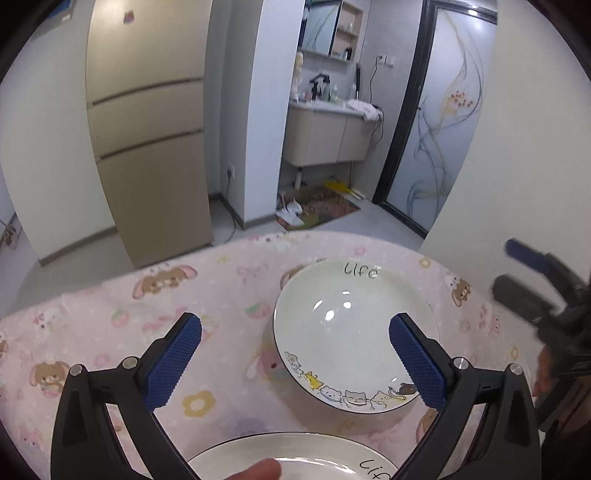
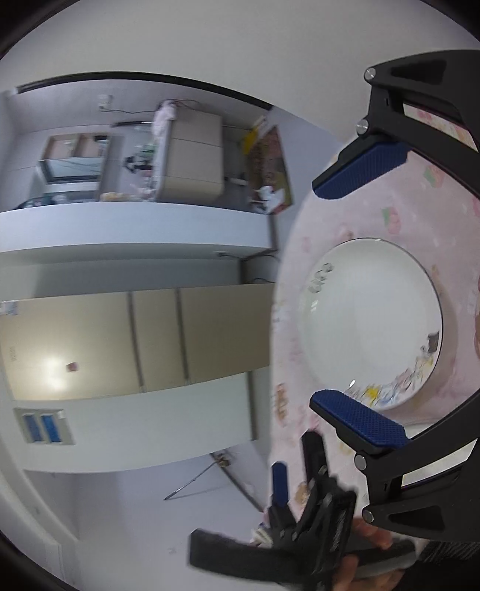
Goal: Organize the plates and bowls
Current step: 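Close the right tool on the rim of the cartoon-cat plate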
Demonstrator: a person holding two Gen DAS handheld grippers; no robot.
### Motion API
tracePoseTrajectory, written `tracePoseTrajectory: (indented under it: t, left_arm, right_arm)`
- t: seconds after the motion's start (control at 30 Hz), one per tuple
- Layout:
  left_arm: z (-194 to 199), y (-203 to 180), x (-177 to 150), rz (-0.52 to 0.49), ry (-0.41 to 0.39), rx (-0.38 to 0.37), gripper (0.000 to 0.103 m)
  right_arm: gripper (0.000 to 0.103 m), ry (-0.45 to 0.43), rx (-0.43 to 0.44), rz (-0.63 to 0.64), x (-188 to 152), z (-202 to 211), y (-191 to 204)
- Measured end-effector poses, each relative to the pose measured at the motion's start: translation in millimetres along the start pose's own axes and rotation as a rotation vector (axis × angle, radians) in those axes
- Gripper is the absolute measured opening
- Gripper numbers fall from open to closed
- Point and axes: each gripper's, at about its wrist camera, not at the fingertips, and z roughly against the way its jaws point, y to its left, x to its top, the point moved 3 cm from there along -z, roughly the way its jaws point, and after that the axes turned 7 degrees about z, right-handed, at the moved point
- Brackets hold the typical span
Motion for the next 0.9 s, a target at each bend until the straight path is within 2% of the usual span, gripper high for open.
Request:
tracePoseTrajectory:
  t: [0.17, 0.27, 0.43, 0.57, 0.73, 0.83, 0.87, 0.9]
  left_arm:
    - [-26.7, 0.5, -2.1, 0.02, 0.066, 0.027, 0.103]
    - [-41.3, -2.9, -1.2, 0.013, 0.102, 0.023, 0.103]
    - [-68.9, -1.8, -1.2, 0.025, 0.143, 0.062, 0.103]
    - [-86.6, 1.9, -2.0, 0.061, 0.186, 0.044, 0.103]
    - [-102.0, 5.0, -3.5, 0.109, 0.235, 0.018, 0.093]
    - [-110.5, 1.4, -7.8, 0.091, 0.262, 0.02, 0.085]
    - [-113.0, -0.3, -8.4, 0.083, 0.273, 0.02, 0.082]
    - [-115.3, -2.3, -10.5, 0.074, 0.286, 0.016, 0.075]
  right_arm:
    - [0.103, 0.089, 0.063, -0.077, -26.9, -35.3, -18.4]
    - [0.103, 0.123, 0.064, -0.098, -35.4, -47.4, -26.5]
    - [0.103, 0.18, 0.073, -0.138, -48.9, -67.0, -40.0]
    - [0.102, 0.219, 0.094, -0.18, -56.3, -82.8, -42.1]
    - [0.09, 0.243, 0.095, -0.164, -60.5, -95.8, -38.9]
    - [0.072, 0.275, 0.099, -0.146, -65.6, -103.6, -33.0]
    - [0.058, 0.282, 0.102, -0.137, -67.6, -106.1, -31.1]
    - [0.05, 0.29, 0.095, -0.123, -69.0, -107.7, -29.0]
